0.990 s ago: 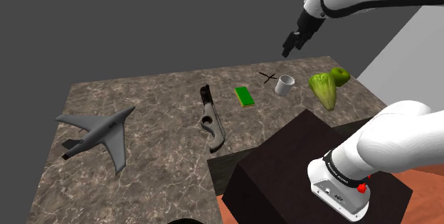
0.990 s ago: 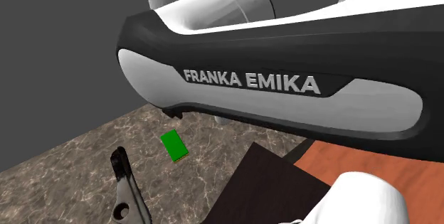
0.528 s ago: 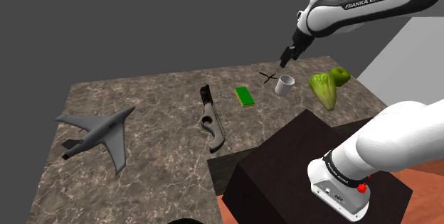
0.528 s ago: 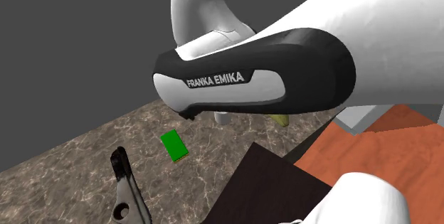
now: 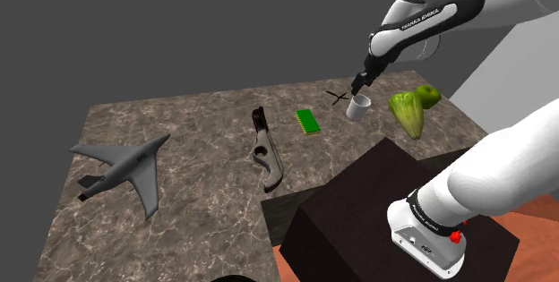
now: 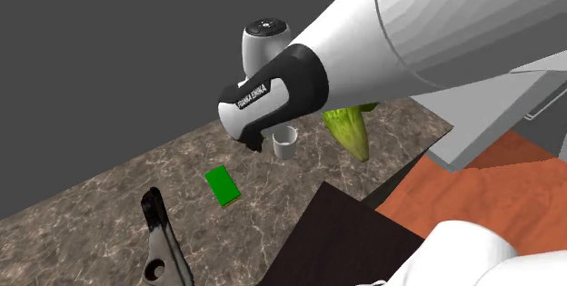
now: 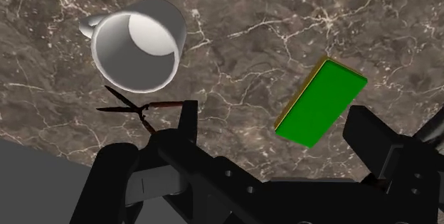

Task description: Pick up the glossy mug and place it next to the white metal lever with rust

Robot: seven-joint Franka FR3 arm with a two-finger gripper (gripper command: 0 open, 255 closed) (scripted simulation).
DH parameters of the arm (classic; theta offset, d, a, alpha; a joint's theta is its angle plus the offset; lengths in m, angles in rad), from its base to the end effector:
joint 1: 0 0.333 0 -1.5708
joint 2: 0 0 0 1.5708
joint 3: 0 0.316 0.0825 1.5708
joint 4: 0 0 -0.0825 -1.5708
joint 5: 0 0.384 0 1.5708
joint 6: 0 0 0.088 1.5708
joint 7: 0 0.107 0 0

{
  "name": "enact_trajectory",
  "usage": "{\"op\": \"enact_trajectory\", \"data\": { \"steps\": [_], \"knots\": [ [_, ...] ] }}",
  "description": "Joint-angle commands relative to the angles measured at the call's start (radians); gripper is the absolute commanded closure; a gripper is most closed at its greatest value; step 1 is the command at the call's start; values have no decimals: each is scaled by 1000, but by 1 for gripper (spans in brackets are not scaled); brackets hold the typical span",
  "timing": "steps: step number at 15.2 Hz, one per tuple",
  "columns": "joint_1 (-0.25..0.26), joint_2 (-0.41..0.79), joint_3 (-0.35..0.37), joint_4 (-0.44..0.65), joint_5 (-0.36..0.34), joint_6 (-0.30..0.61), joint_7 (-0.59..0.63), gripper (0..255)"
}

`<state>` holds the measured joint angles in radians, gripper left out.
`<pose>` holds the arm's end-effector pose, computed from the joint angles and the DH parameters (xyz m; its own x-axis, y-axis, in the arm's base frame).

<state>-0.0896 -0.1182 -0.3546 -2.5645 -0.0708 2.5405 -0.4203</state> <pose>0.4089 -0.1916 0.3130 0.9963 0.0347 0.0785 0.0316 -0.9987 0.0395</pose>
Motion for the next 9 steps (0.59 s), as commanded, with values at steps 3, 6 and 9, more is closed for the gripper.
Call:
{"op": "enact_trajectory", "data": {
  "steps": [3, 6, 9],
  "knots": [
    [-8, 170, -30, 40, 95, 112, -115, 0],
    [-39, 296, -20, 90, 190, 171, -215, 0],
    [-95, 419, 15, 151, 276, 218, -306, 0]
  ]
}}
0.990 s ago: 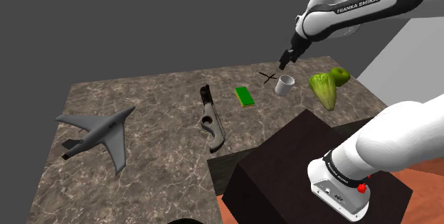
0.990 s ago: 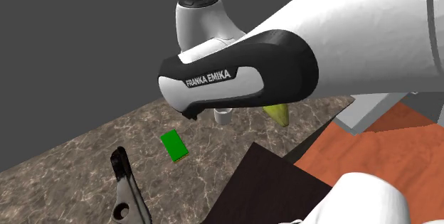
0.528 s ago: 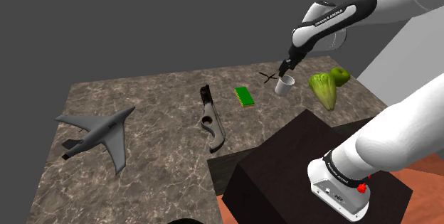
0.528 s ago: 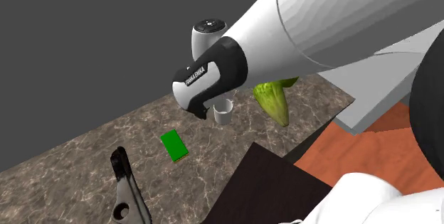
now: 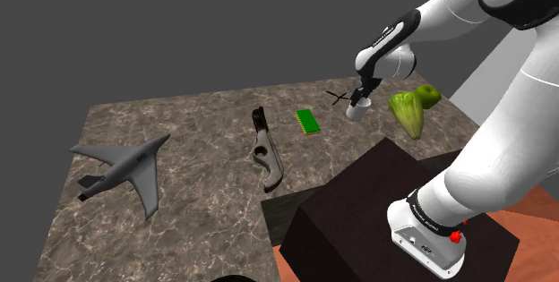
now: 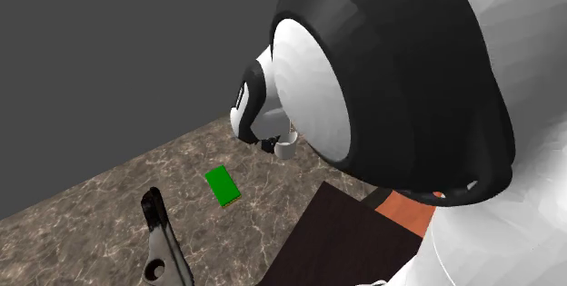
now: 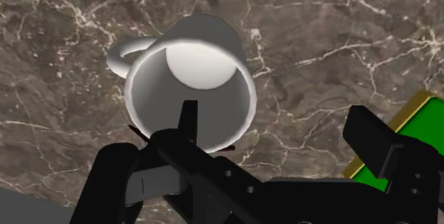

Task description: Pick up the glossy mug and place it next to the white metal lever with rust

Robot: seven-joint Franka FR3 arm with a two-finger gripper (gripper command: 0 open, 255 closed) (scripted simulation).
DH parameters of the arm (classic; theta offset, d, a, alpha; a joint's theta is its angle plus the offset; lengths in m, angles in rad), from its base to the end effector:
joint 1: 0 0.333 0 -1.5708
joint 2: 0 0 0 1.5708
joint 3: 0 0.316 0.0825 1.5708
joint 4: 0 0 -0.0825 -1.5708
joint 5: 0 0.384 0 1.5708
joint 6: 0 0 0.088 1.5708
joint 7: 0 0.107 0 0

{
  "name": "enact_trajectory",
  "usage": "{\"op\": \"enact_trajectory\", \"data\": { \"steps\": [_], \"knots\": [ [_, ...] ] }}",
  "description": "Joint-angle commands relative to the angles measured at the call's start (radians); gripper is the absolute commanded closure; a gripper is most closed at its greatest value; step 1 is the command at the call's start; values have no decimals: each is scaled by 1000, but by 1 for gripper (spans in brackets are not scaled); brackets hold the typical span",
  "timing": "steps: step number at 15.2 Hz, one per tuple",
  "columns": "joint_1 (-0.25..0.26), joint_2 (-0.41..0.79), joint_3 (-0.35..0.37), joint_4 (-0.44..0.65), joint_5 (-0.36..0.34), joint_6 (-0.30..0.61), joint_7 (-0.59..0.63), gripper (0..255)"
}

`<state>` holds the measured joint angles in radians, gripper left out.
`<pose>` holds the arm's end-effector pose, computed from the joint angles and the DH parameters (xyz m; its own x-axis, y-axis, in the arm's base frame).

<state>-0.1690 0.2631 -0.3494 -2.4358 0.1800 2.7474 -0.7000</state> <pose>0.4241 -0.2565 0.2108 0.9982 0.0330 0.0491 0.0304 -0.9981 0.0528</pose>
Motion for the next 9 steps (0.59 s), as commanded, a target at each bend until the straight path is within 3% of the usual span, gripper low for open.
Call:
{"op": "enact_trajectory", "data": {
  "steps": [1, 9],
  "knots": [
    [-26, 53, 18, 31, 33, 16, -35, 0],
    [-81, 165, 86, 62, 107, 96, -91, 0]
  ]
}}
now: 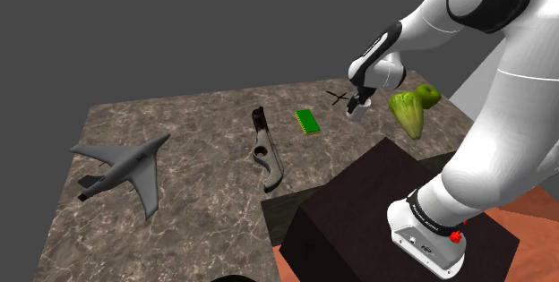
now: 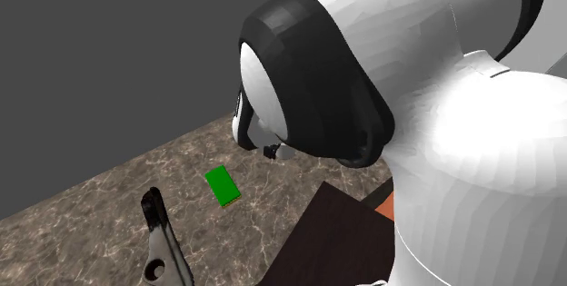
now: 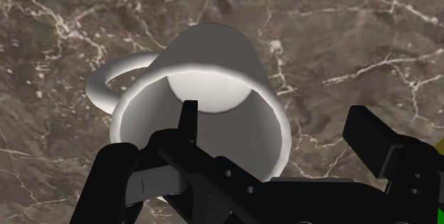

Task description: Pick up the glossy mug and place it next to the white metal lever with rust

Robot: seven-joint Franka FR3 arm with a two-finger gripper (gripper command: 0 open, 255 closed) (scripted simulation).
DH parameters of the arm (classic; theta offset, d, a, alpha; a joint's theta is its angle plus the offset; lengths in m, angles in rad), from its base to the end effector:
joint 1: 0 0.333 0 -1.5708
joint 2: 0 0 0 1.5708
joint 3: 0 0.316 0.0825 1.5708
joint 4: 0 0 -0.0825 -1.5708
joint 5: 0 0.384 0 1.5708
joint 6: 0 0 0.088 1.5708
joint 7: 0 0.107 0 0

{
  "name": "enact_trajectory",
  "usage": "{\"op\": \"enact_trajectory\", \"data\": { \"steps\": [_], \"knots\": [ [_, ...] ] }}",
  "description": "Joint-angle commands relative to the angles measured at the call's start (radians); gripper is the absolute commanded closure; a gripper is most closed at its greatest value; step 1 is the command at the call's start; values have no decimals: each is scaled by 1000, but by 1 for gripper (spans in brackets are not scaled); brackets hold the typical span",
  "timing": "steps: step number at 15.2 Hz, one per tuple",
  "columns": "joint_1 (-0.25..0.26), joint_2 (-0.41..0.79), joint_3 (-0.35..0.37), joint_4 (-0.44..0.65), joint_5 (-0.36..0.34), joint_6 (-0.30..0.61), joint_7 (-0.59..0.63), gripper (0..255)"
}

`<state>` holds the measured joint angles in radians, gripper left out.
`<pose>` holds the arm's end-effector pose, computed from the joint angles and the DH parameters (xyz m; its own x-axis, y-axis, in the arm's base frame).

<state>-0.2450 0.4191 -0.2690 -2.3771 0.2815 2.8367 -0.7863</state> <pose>0.4289 -0.2675 0.1600 0.9985 0.0329 0.0440 0.0305 -0.9981 0.0538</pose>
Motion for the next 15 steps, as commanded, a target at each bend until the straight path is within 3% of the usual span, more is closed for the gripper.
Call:
{"op": "enact_trajectory", "data": {
  "steps": [1, 7, 8, 15],
  "knots": [
    [-5, 9, 6, 3, 5, 6, -5, 0],
    [-5, 8, 6, 3, 5, 6, -5, 0],
    [-5, 8, 6, 3, 5, 6, -5, 255],
    [-5, 8, 6, 3, 5, 6, -5, 255]
  ]
}}
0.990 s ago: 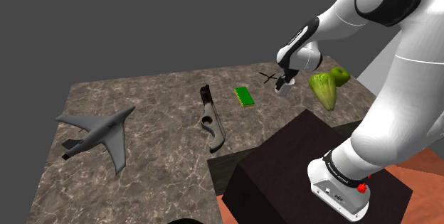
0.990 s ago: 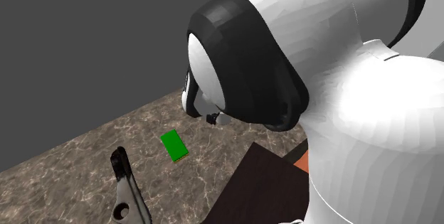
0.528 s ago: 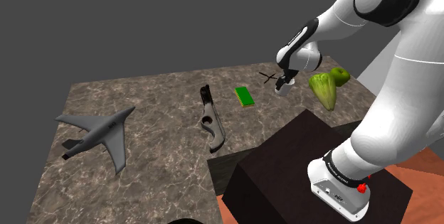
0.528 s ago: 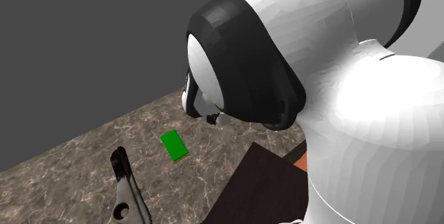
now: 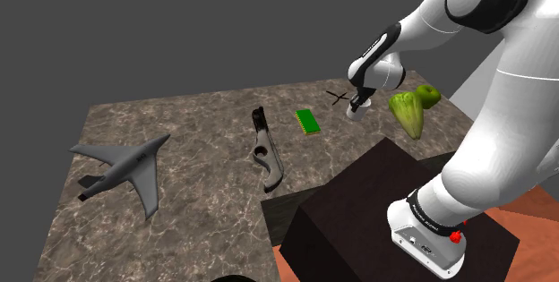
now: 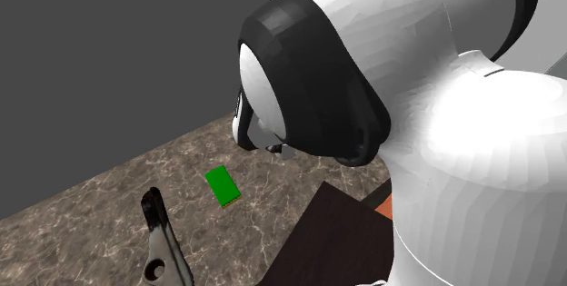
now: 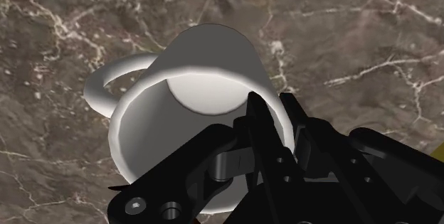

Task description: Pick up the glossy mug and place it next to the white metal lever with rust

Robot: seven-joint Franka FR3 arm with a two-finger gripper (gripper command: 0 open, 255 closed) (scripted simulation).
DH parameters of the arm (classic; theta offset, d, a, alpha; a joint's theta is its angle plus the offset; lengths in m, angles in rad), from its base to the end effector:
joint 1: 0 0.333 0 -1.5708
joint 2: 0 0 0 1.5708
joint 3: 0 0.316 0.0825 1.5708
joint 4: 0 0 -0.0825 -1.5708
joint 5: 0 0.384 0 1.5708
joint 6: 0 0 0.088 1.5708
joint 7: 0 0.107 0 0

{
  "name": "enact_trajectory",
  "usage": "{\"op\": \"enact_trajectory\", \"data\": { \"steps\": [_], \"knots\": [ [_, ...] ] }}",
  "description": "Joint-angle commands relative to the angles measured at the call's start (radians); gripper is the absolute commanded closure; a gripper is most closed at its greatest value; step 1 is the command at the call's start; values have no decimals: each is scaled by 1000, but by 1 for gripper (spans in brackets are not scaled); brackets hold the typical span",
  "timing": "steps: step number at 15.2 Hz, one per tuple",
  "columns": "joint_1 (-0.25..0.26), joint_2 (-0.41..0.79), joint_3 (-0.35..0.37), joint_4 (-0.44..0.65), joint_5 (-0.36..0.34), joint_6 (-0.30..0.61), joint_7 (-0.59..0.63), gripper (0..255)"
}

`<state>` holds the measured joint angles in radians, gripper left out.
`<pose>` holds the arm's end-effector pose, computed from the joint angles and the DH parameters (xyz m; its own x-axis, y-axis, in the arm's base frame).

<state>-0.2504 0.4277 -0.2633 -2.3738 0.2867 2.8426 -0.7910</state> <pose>0.4290 -0.2680 0.1571 0.9985 0.0329 0.0445 0.0305 -0.9981 0.0539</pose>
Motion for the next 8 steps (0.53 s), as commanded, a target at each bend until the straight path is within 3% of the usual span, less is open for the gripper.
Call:
{"op": "enact_trajectory", "data": {
  "steps": [1, 8],
  "knots": [
    [0, 0, 0, 0, 0, 0, 0, 255],
    [43, -84, -55, -18, -55, -66, 41, 255]
  ]
}}
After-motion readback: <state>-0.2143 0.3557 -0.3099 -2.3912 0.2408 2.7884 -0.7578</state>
